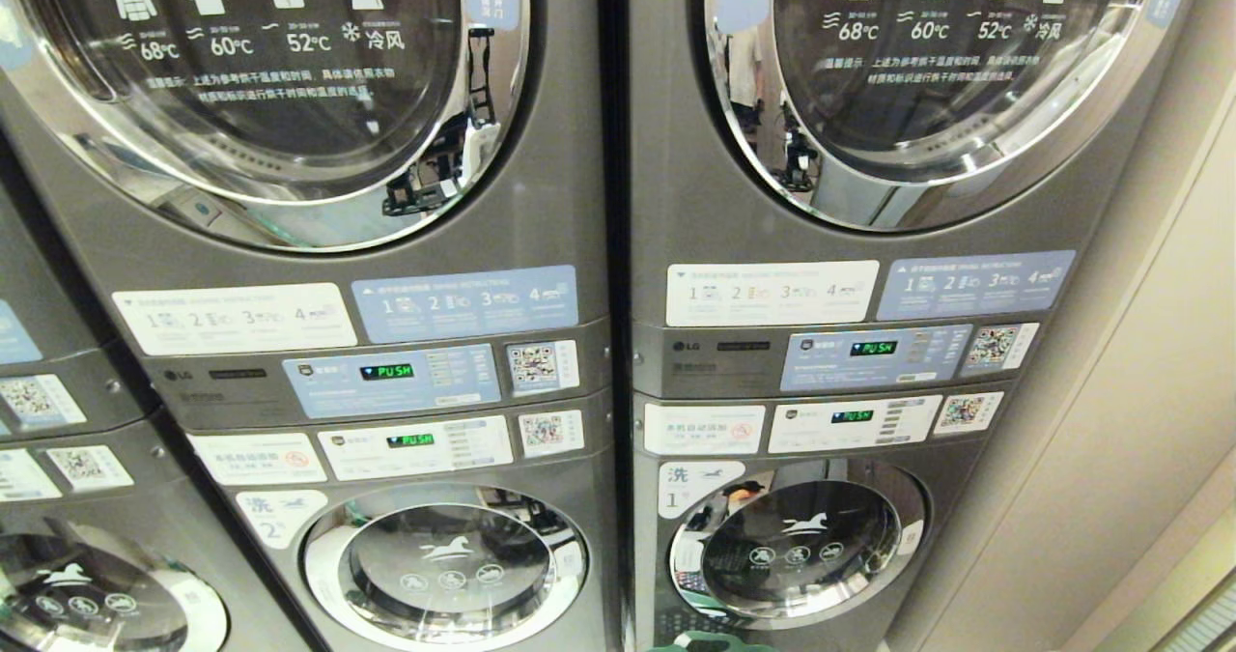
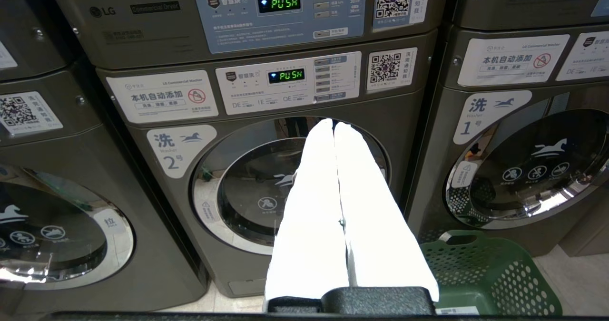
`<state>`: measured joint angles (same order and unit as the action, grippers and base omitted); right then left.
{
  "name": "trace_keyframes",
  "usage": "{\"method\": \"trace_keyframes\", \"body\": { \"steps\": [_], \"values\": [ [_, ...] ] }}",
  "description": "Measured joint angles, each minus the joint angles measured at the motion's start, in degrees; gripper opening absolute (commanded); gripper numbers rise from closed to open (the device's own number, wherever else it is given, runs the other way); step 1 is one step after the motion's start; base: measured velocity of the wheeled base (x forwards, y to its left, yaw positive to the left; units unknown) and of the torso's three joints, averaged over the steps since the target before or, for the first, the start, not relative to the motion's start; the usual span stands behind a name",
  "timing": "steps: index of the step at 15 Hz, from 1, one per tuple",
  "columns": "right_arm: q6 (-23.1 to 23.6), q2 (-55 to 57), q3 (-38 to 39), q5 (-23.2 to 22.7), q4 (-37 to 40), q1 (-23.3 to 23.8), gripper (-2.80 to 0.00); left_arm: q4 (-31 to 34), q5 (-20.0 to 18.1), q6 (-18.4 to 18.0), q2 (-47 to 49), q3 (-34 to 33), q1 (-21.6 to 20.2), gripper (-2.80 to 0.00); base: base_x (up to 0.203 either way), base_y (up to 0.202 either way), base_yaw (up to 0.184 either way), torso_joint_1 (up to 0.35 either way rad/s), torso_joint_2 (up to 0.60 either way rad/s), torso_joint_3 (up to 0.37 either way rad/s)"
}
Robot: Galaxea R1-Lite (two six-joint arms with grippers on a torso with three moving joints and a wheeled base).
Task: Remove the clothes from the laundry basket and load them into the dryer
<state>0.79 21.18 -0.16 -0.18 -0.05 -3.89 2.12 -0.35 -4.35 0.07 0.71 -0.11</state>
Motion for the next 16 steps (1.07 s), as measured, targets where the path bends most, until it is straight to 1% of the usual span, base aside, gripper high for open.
{"method": "trace_keyframes", "body": {
  "steps": [5, 6, 7, 8, 10, 11, 13, 14, 16],
  "values": [
    [-0.86, -16.15, 0.13, 0.11, -0.05, 3.97, -2.8, -0.12, -0.16, 0.08, 0.0, -0.09, -0.05, -2.8, 0.0, 0.0, 0.0, 0.0, 0.0, 0.0],
    [-0.89, -17.85, 0.16, 0.09, -0.02, 4.3, -2.8, -0.12, -0.19, -0.39, 0.0, -0.11, -0.05, -2.8, 0.0, 0.0, 0.0, 0.0, 0.0, 0.0],
    [-0.82, -18.96, 0.16, 0.11, -0.02, 4.44, -2.8, -0.55, -0.32, -1.62, 0.0, -0.21, -0.05, -2.8, 0.0, 0.0, 0.0, 0.0, 0.0, 0.0],
    [0.28, -19.69, 0.16, -0.12, -0.02, 4.52, -2.8, -1.35, -0.49, -2.81, 0.0, -0.48, -0.05, -2.8, 0.0, 0.0, 0.0, 0.0, 0.0, 0.0],
    [4.07, -20.52, 0.16, -0.94, 0.26, 4.58, -2.8, -1.71, -0.48, -2.97, 0.0, -0.63, -0.05, -2.8, 0.0, 0.0, 0.0, 0.0, 0.0, 0.0],
    [3.96, -20.75, 0.16, -0.97, 0.26, 4.58, -2.8, -1.75, -0.45, -2.96, -0.02, -0.68, -0.05, -2.8, 0.0, 0.0, 0.0, 0.0, 0.0, 0.0],
    [0.51, -21.02, 0.16, -0.09, 0.1, 4.6, -2.8, -1.78, -0.45, -3.02, -0.01, -0.71, -0.05, -2.8, 0.0, 0.0, 0.0, 0.0, 0.0, 0.0],
    [-0.48, -21.1, 0.16, 0.07, 0.07, 4.6, -2.8, -1.79, -0.44, -3.02, -0.02, -0.71, -0.05, -2.8, 0.0, 0.0, 0.0, 0.0, 0.0, 0.0],
    [-0.49, -21.13, 0.16, 0.11, 0.1, 4.6, -2.8, -1.82, -0.46, -2.93, -0.02, -0.71, -0.05, -2.8, 0.0, 0.0, 0.0, 0.0, 0.0, 0.0]
  ]
}}
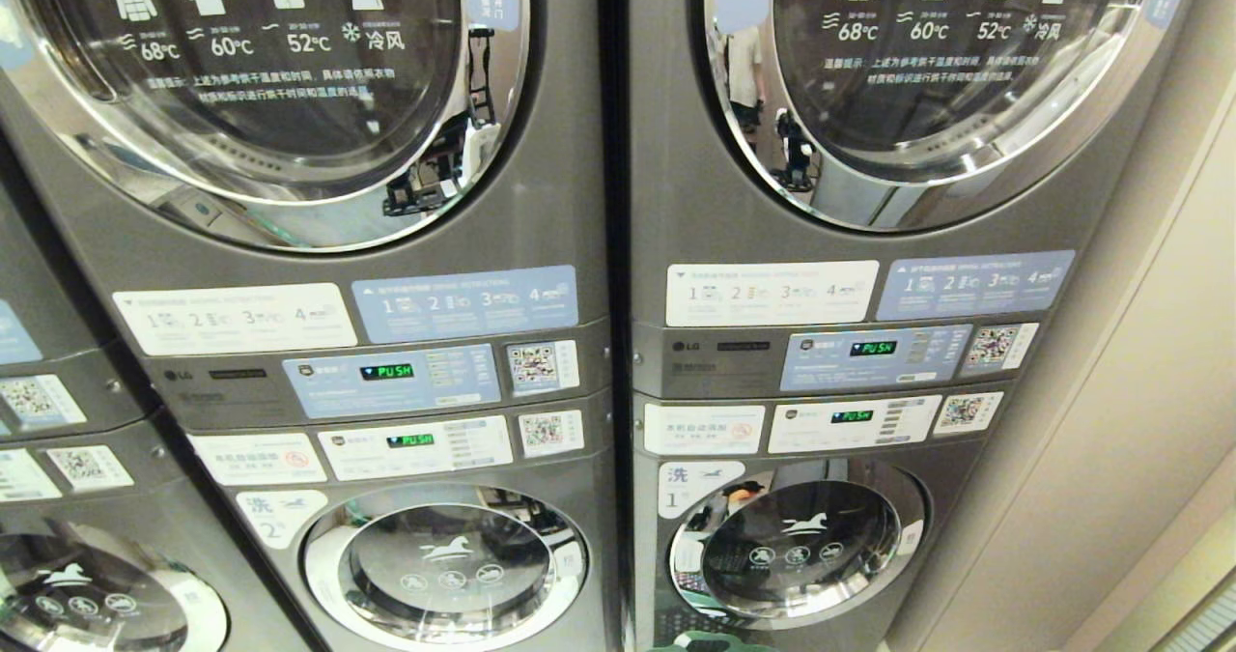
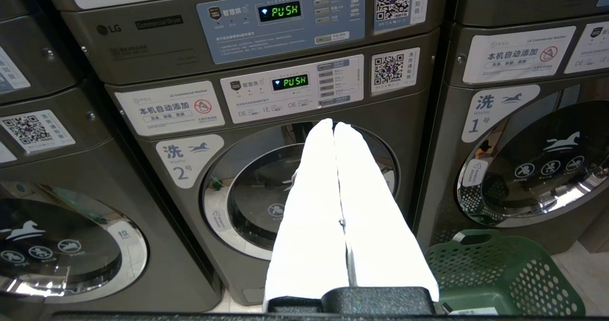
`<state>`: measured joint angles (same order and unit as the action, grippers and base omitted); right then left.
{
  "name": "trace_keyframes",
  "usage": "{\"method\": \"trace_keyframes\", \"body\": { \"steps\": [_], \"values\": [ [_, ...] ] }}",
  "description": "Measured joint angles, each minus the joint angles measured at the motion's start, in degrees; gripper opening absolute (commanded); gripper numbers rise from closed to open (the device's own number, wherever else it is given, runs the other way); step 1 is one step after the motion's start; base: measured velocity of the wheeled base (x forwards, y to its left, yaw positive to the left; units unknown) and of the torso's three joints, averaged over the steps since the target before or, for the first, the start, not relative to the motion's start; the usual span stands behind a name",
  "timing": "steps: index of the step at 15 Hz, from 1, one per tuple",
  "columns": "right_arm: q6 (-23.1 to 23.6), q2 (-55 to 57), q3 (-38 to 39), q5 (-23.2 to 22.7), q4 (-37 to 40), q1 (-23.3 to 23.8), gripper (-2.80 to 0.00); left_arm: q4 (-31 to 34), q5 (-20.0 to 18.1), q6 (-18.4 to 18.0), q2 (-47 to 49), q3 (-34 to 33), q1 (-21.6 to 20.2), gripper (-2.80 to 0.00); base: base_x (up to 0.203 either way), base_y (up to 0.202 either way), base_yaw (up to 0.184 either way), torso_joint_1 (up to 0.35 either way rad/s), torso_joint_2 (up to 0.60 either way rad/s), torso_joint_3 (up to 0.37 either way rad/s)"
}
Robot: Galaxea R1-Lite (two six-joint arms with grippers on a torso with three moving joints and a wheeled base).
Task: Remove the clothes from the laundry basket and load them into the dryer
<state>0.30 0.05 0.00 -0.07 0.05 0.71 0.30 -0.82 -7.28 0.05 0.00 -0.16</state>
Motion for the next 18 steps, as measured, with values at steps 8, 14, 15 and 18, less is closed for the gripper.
{"method": "trace_keyframes", "body": {
  "steps": [8, 14, 15, 18],
  "values": [
    [0.4, 0.0, 0.0, -0.06, 0.16, 0.0, -2.8, -0.06, -0.04, 2.54, 0.0, 0.0, 0.02, -2.8, 0.001, 0.071, 0.001, 0.004, 0.0, 0.0],
    [1.04, -0.01, 0.0, -0.44, 0.17, 0.0, -2.8, -0.1, 0.22, 2.65, 0.0, 0.0, 0.0, -2.8, 0.0, 0.196, -0.002, -0.001, 0.0, 0.002],
    [1.06, -0.02, 0.0, -0.44, 0.16, 0.0, -2.8, -0.09, 0.27, 2.71, 0.0, 0.0, 0.0, -2.8, 0.0, 0.194, 0.0, 0.007, 0.0, 0.002],
    [1.06, -0.02, 0.0, -0.44, 0.16, 0.0, -2.8, -0.07, 0.3, 2.74, 0.0, 0.0, 0.0, -2.8, 0.0, 0.196, 0.0, 0.001, 0.0, 0.002]
  ]
}}
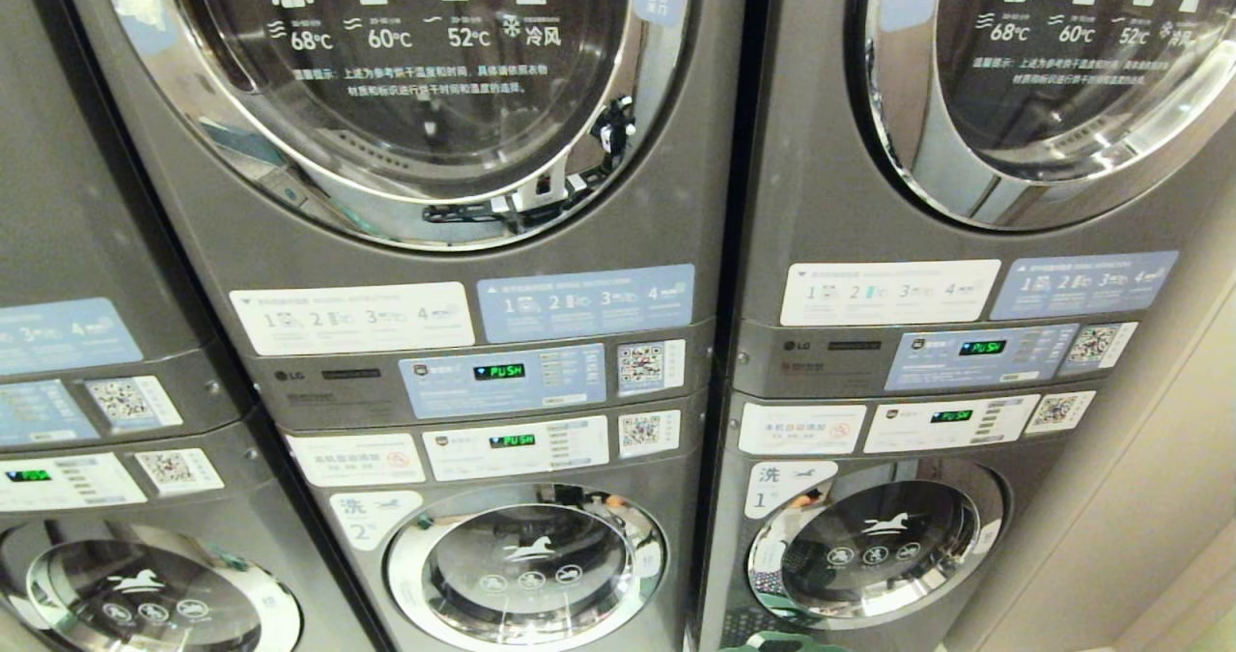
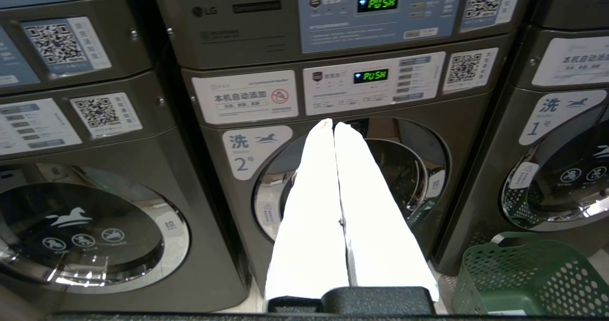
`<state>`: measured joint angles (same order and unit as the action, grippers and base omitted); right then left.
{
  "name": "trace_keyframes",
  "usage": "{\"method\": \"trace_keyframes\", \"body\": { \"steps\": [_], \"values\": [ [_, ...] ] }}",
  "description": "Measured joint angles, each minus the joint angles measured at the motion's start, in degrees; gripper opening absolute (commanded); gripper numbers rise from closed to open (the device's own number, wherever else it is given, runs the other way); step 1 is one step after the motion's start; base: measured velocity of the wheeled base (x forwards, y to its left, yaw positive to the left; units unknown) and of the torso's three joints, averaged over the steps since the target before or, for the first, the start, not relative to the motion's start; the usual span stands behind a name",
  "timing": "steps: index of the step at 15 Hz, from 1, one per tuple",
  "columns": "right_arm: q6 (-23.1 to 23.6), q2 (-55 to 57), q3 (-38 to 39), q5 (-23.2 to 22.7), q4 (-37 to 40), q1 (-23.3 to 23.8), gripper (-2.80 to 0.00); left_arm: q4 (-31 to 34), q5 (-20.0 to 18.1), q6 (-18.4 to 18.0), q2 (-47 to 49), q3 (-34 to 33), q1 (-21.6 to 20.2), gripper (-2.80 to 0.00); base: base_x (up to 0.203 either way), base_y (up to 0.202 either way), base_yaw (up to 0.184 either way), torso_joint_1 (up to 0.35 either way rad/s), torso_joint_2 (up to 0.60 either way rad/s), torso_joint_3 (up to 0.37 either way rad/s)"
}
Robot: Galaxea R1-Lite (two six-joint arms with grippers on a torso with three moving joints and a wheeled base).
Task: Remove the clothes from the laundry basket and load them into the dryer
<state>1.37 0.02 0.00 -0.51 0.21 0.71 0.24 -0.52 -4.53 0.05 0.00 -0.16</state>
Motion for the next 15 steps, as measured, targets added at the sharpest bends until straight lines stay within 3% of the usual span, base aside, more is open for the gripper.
{"method": "trace_keyframes", "body": {
  "steps": [10, 15],
  "values": [
    [1.39, 0.0, 0.0, -0.28, -0.08, 0.0, -2.8, 0.06, -0.17, -0.16, 0.0, 0.01, 0.0, -2.8, 0.0, 0.193, -0.002, 0.001, 0.0, 0.001],
    [0.73, 0.0, 0.0, 0.08, -0.03, -0.07, -2.8, 0.01, -0.01, 0.3, 0.0, 0.0, -0.06, -2.8, 0.0, 0.045, 0.0, 0.001, 0.0, 0.0]
  ]
}}
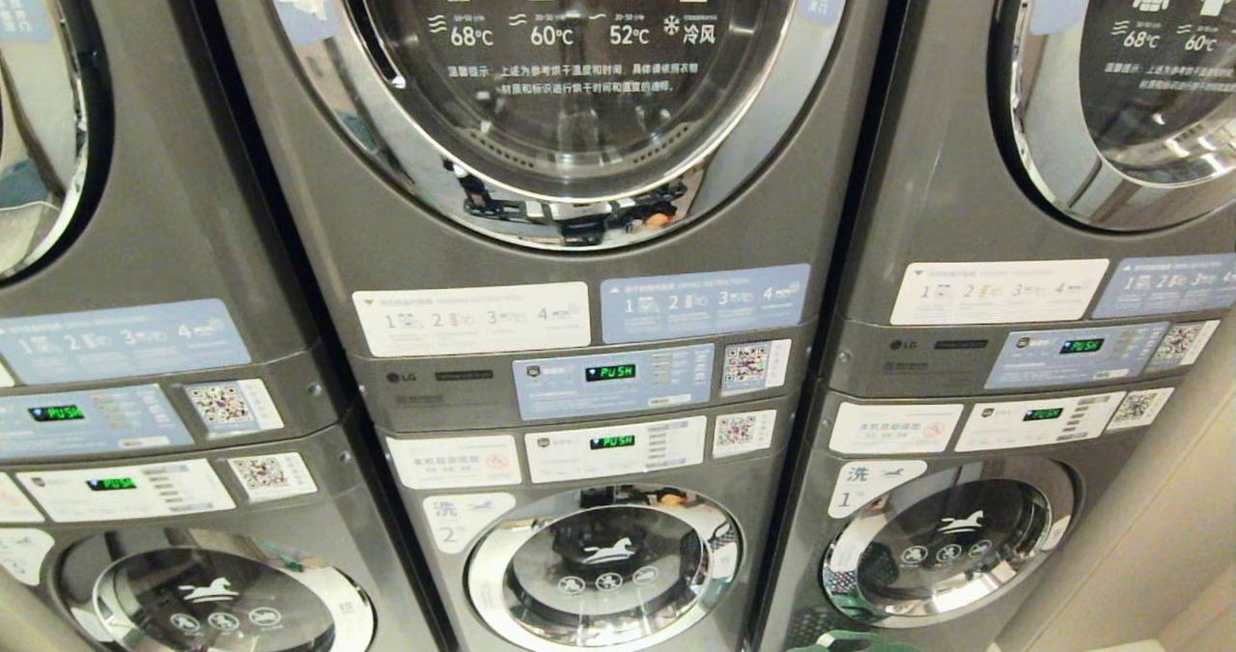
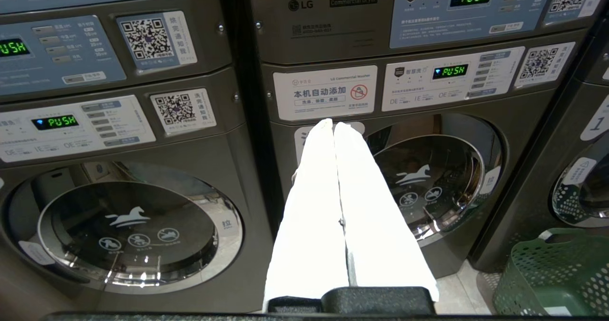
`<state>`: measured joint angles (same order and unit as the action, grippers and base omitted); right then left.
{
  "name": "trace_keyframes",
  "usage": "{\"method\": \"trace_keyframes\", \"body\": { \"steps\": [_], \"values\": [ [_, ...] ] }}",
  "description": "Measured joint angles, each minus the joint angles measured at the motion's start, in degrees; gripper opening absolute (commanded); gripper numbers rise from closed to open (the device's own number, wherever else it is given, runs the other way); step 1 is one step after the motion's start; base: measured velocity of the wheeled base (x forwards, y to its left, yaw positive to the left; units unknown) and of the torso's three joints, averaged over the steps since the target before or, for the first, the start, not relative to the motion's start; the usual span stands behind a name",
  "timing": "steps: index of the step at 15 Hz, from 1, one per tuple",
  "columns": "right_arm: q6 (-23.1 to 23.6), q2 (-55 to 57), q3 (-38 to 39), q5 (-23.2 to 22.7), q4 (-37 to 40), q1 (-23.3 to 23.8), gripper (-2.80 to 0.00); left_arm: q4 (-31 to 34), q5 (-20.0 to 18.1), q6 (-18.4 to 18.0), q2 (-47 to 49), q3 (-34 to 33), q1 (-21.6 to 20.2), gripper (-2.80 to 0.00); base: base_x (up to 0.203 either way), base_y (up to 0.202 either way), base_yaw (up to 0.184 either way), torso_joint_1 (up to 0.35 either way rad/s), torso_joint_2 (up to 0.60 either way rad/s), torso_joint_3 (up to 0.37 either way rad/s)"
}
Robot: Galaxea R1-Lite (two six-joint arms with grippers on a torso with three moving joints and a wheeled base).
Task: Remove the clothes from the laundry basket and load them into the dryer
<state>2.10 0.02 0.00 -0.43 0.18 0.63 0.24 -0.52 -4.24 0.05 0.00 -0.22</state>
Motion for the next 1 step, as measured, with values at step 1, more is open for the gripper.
{"method": "trace_keyframes", "body": {
  "steps": [1],
  "values": [
    [-0.64, 0.0, 0.0, 0.05, -0.02, 0.07, -2.8, -0.02, 0.17, 0.53, 0.0, 0.0, 0.06, -2.8, 0.0, 0.0, 0.0, 0.0, 0.0, 0.0]
  ]
}}
